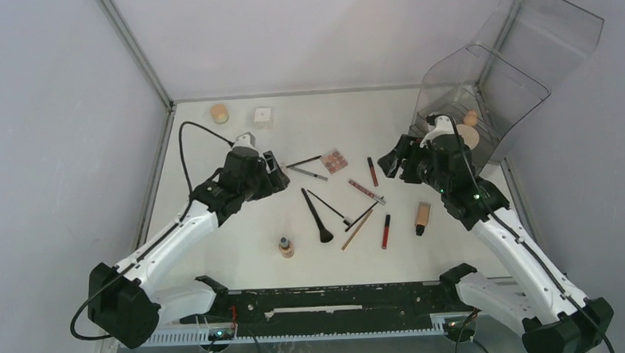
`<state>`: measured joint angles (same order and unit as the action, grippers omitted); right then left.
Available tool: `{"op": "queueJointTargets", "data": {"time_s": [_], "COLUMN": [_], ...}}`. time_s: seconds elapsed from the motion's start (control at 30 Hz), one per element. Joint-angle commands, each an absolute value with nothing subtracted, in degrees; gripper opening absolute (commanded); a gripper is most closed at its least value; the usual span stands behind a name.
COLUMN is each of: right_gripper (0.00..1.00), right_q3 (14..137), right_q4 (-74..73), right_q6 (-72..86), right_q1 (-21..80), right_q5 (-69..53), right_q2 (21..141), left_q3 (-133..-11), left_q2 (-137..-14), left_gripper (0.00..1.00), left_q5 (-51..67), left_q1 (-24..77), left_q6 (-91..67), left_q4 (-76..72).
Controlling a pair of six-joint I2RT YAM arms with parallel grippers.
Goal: Organize the makeup
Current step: Pick up the makeup from the center of the board, then place the makeup in the storage box.
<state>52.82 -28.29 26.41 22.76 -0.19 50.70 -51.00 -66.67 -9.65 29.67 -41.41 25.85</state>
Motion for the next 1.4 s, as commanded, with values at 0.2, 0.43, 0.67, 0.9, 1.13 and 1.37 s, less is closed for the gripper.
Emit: {"op": "queueJointTargets", "data": {"time_s": [0.2, 0.43, 0.67, 0.9, 1.13, 1.37], "right_gripper": [0.78, 0.78, 0.72, 0.01, 0.00, 0.00], "right_q3": [56.3, 59.0, 62.2, 62.7, 70.2, 79.9], "right_q4": [-14.5, -9.8, -8.9, -8.8, -28.9, -42.6], "right_q6": [45.3, 45.1, 45.0, 44.8, 32.5, 16.8], "right_q1": [29.2, 32.3, 36.2, 37.6, 31.7, 19.0], "right_q5": [-13.3, -27.2, -36.7, -45.5, -27.6, 12.2], "right_q2": [63.4, 72.4, 79.6, 83.4, 76.2, 67.0], "left_q3": [-54.9, -54.6, -55.5, -55.6, -57.0, -54.4], "left_q2": [-61.2, -58.8, -59.3, -58.8, -56.6, -45.1], "left_gripper": [0.70, 0.71, 0.70, 0.72, 1.00, 1.00], "left_q5": [8.7, 14.9, 13.6, 11.8, 8.2, 0.1], "left_q1": [36.6, 40.1, 42.9, 43.4, 43.5, 43.4], "left_q6": [-23.9, -18.7, -17.8, -17.5, -16.3, -17.8], "left_q4": [20.4, 21.6, 21.6, 21.3, 26.9, 31.0]}}
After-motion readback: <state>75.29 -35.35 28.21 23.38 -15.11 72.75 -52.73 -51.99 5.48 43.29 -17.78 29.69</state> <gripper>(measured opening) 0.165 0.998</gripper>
